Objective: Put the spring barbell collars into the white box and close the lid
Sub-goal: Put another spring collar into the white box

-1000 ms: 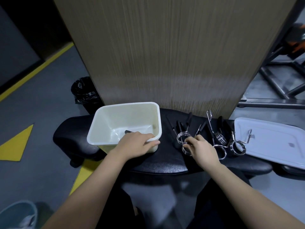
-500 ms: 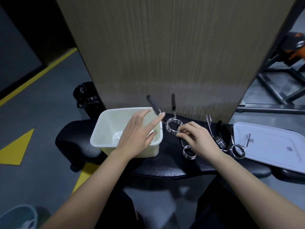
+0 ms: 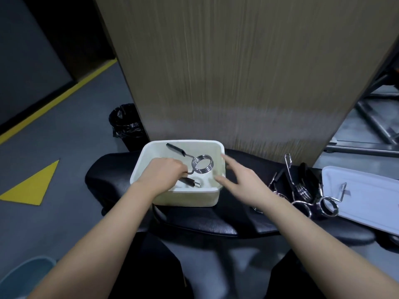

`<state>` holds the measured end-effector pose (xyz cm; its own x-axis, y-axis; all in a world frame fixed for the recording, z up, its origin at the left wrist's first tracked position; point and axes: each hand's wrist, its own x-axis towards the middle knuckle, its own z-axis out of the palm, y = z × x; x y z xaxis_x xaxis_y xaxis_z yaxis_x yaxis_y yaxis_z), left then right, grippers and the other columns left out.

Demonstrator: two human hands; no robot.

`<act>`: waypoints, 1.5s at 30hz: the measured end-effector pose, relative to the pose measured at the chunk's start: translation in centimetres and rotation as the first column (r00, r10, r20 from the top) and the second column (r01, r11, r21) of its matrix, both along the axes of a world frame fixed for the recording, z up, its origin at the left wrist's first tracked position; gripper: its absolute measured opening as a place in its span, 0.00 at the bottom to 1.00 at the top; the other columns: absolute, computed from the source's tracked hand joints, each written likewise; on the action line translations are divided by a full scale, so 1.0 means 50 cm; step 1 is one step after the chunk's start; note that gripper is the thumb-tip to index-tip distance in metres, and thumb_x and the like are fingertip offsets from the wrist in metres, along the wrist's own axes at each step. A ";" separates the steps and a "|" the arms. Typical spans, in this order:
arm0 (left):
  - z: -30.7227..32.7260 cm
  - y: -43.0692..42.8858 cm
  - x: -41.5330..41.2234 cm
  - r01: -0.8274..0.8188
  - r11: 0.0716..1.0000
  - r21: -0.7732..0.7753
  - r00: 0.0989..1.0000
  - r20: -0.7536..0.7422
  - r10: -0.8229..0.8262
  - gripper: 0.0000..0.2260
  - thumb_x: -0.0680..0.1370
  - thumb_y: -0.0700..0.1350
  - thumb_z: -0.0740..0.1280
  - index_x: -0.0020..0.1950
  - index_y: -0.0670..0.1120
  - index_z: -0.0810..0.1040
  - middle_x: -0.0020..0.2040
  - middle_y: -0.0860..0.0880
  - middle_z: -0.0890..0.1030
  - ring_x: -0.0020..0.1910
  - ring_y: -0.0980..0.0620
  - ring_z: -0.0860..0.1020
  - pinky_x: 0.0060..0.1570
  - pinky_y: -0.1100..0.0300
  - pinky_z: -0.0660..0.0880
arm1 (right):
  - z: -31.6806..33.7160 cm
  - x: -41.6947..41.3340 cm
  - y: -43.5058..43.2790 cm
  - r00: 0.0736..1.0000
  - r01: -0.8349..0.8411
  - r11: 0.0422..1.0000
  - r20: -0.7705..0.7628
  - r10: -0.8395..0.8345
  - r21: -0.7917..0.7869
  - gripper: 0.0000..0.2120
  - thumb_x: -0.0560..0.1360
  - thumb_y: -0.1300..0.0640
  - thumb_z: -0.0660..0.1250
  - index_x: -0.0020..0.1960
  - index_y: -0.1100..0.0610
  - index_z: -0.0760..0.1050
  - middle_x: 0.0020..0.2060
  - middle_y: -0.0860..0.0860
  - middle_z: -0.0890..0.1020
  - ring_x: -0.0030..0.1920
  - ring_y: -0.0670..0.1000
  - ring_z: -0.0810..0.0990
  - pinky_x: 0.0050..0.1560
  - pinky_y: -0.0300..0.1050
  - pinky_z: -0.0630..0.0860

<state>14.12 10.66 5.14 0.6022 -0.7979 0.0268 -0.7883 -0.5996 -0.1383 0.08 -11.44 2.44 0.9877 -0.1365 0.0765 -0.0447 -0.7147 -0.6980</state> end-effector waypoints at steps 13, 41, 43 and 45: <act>-0.080 -0.099 0.087 0.021 0.982 0.187 0.946 -0.321 0.041 0.06 0.78 0.51 0.68 0.46 0.53 0.84 0.41 0.52 0.79 0.42 0.47 0.76 0.35 0.58 0.66 | -0.094 -0.008 0.033 1.000 0.005 0.973 0.004 -0.006 0.231 0.33 0.73 0.36 0.66 0.75 0.41 0.64 0.77 0.30 0.50 0.79 0.46 0.50 0.79 0.51 0.51; -0.062 -0.098 -0.164 -0.305 0.687 -0.660 0.869 -0.487 -0.082 0.11 0.81 0.51 0.64 0.62 0.60 0.78 0.47 0.60 0.82 0.45 0.60 0.79 0.48 0.56 0.77 | -0.122 -0.112 -0.040 0.913 0.391 0.915 0.086 -0.399 0.094 0.19 0.78 0.51 0.68 0.67 0.54 0.75 0.64 0.47 0.78 0.64 0.48 0.78 0.66 0.43 0.71; -0.080 -0.131 -0.196 -0.211 0.759 -0.616 0.908 -0.411 -0.081 0.14 0.81 0.54 0.63 0.67 0.57 0.76 0.53 0.57 0.78 0.51 0.56 0.78 0.53 0.54 0.76 | -0.151 -0.137 -0.066 0.901 0.432 0.900 -0.026 -0.434 -0.055 0.13 0.76 0.51 0.69 0.60 0.54 0.79 0.56 0.51 0.80 0.58 0.55 0.80 0.60 0.49 0.75; -0.102 -0.158 -0.211 -0.169 0.858 -0.485 0.961 -0.274 0.034 0.20 0.81 0.57 0.61 0.72 0.54 0.72 0.58 0.51 0.76 0.54 0.48 0.78 0.55 0.50 0.74 | -0.179 -0.158 -0.083 0.894 0.363 0.907 -0.195 -0.404 -0.214 0.14 0.75 0.49 0.70 0.58 0.54 0.80 0.54 0.53 0.78 0.58 0.57 0.78 0.59 0.51 0.75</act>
<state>3.59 2.78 0.04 0.7192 -0.6504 0.2444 -0.6867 -0.6119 0.3924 -7.80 -15.59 -6.50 0.8533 -0.5137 -0.0898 -0.4831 -0.7139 -0.5069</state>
